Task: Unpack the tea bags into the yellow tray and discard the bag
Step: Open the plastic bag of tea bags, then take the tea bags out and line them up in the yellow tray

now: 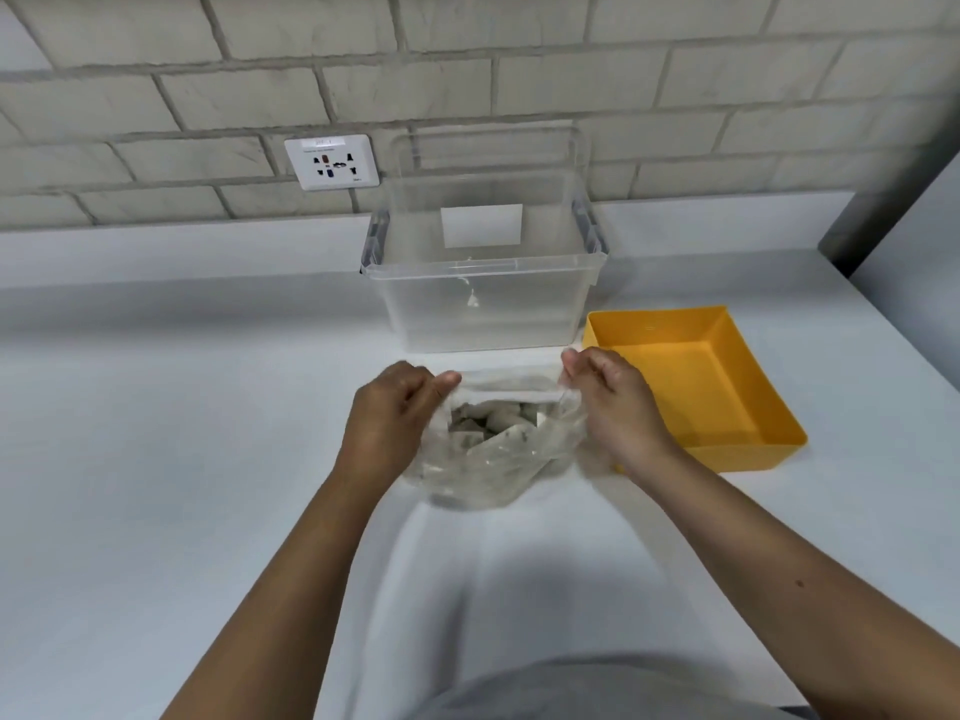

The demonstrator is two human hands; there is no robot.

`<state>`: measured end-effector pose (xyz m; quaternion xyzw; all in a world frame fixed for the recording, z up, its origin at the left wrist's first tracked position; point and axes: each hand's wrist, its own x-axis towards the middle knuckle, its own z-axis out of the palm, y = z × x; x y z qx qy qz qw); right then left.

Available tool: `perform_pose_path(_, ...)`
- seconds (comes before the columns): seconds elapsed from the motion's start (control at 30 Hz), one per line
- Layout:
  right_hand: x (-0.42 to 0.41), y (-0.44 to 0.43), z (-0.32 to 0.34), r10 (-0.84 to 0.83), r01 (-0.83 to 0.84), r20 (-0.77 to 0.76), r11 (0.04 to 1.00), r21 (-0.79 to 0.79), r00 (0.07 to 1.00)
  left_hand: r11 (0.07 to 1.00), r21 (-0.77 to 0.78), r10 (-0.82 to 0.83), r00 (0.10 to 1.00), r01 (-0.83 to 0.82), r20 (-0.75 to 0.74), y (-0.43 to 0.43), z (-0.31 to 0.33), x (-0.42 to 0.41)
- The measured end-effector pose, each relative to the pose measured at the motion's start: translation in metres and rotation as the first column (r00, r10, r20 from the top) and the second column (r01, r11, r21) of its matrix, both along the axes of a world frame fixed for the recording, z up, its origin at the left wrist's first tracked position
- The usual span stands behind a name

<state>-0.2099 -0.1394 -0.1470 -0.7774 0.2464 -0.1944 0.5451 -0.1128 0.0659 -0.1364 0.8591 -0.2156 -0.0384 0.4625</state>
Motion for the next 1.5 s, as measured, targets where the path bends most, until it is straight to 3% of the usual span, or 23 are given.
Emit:
perform_pose_path(0.03,-0.003,0.0,-0.005,-0.052,0.051,-0.01,0.993,-0.104,0.999,0.998,0.063,0.008,1.0,-0.009,0.01,0.002,-0.006,-0.003)
perform_pose_path(0.1,-0.014,0.01,-0.01,-0.194,0.187,-0.055,0.976,-0.112,0.979,0.995,0.083,0.063,0.998,-0.062,-0.012,0.005,-0.016,-0.011)
perform_pose_path(0.17,-0.021,0.028,-0.015,-0.202,0.222,-0.163,0.968,0.114,0.966,0.993,0.023,0.113,0.991,-0.112,-0.072,0.003,-0.018,-0.02)
perform_pose_path(0.23,-0.022,0.043,-0.022,-0.068,0.15,-0.22,0.912,0.381,0.973,0.994,0.013,0.108,0.989,-0.108,-0.101,-0.004,-0.016,-0.029)
perform_pose_path(0.33,-0.021,0.049,-0.024,0.005,0.089,-0.192,0.875,0.476,0.981,0.996,0.045,0.079,0.992,-0.074,-0.099,-0.015,-0.014,-0.033)
perform_pose_path(0.43,-0.033,0.047,-0.025,0.021,0.066,-0.176,0.877,0.475,0.984,0.957,-0.16,0.15,0.884,-0.243,-0.443,-0.012,-0.017,0.0)
perform_pose_path(0.5,-0.045,0.046,-0.031,0.046,0.051,-0.188,0.875,0.482,0.981,0.921,-0.268,0.04,0.754,-0.282,-0.655,-0.002,-0.014,0.017)
perform_pose_path(0.57,-0.052,0.044,-0.037,0.072,0.022,-0.231,0.924,0.382,0.97,0.933,-0.273,-0.012,0.737,-0.235,-0.676,0.002,-0.008,0.016)
perform_pose_path(0.67,-0.052,0.044,-0.03,0.006,-0.019,-0.133,0.995,-0.097,0.991,0.943,-0.257,0.071,0.881,-0.212,-0.467,0.0,-0.006,0.001)
perform_pose_path(0.77,-0.04,0.038,-0.009,0.013,0.03,0.09,0.888,-0.459,0.996,0.977,-0.161,0.115,0.983,-0.138,-0.142,-0.002,-0.002,-0.017)
perform_pose_path(0.83,-0.024,0.031,-0.003,0.083,-0.052,0.029,0.823,-0.566,0.996,0.993,-0.104,0.057,0.998,-0.056,0.001,-0.001,-0.004,-0.021)
perform_pose_path(0.9,-0.008,0.024,-0.004,0.153,-0.2,-0.128,0.763,-0.614,0.98,0.999,0.036,-0.007,0.998,0.005,0.063,0.002,-0.006,-0.022)
perform_pose_path(0.97,0.003,0.016,-0.005,0.196,-0.33,-0.275,0.714,-0.618,0.941,0.957,0.289,-0.02,0.997,-0.003,0.075,0.003,-0.008,-0.023)
perform_pose_path(1.1,0.012,0.013,-0.003,0.119,-0.378,-0.391,0.612,-0.695,0.913,0.75,0.637,0.044,0.975,-0.177,0.219,-0.01,-0.011,-0.031)
perform_pose_path(1.17,0.014,0.015,-0.001,0.003,-0.374,-0.439,0.529,-0.762,0.899,0.661,0.73,0.058,0.982,-0.171,0.178,-0.015,-0.015,-0.033)
perform_pose_path(1.27,0.014,0.003,0.007,-0.072,-0.375,-0.462,0.48,-0.793,0.884,0.63,0.771,0.029,0.995,-0.094,0.097,-0.006,-0.009,-0.023)
perform_pose_path(1.4,0.009,-0.008,0.014,-0.051,-0.416,-0.498,0.481,-0.772,0.866,0.747,0.665,-0.019,1.0,0.014,0.0,0.004,0.005,-0.009)
perform_pose_path(1.5,0.008,-0.007,0.01,0.048,-0.445,-0.499,0.531,-0.721,0.865,0.776,0.618,-0.128,0.991,0.126,-0.041,0.004,-0.001,-0.007)
